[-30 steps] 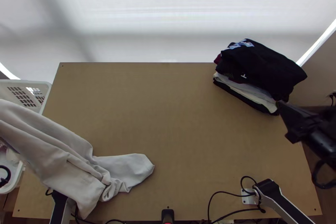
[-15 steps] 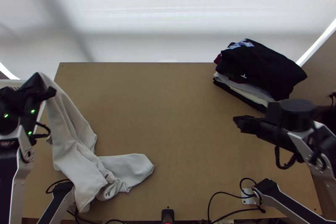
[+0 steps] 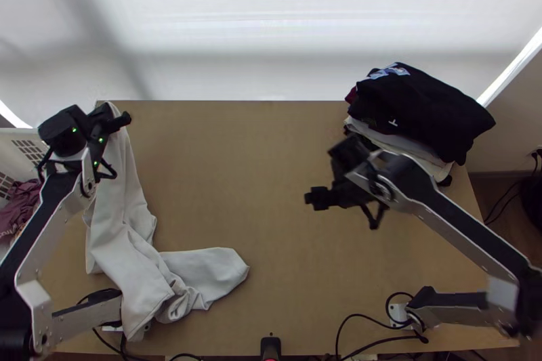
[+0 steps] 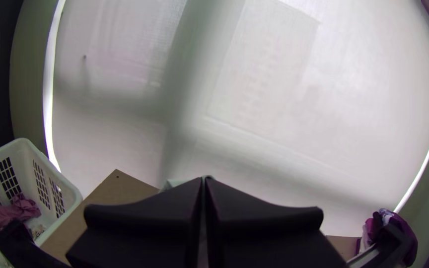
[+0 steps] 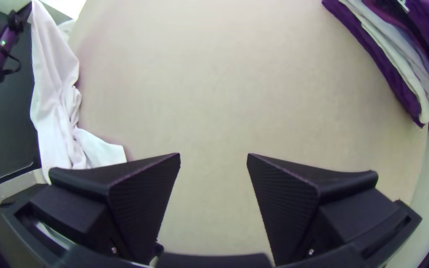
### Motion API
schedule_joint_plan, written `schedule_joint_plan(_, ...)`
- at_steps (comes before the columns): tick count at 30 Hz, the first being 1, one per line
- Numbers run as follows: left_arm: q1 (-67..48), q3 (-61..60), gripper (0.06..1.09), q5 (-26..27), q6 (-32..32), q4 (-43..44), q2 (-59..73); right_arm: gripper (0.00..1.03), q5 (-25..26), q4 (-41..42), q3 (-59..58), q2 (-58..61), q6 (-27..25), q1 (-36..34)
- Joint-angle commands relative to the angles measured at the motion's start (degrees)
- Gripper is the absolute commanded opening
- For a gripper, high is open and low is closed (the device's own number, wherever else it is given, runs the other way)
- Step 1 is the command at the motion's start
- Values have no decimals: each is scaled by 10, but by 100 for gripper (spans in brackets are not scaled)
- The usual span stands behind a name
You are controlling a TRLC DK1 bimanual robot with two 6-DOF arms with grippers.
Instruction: Fold the t-shirt
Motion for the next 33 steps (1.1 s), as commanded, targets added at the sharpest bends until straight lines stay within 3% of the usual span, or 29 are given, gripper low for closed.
schedule_joint_plan(1, -6, 44, 9, -9, 0, 24, 63, 73, 1, -15, 70, 74, -35, 19)
schedule_joint_plan(8, -7, 98, 9, -22, 0, 48, 173, 89, -5, -54, 236, 227, -30, 78)
schedule_joint_plan(15, -8, 118, 9, -29, -3, 53, 212, 89, -19, -192, 390, 346, -22, 143)
schedule_joint_plan(25, -8, 111, 9, -29, -6, 53, 211, 91, -172, -196, 366, 383, -11, 179)
schedule_joint_plan(33, -4, 106, 9, -29, -5, 53, 206, 87, -271, -190, 339, 417, -26, 190)
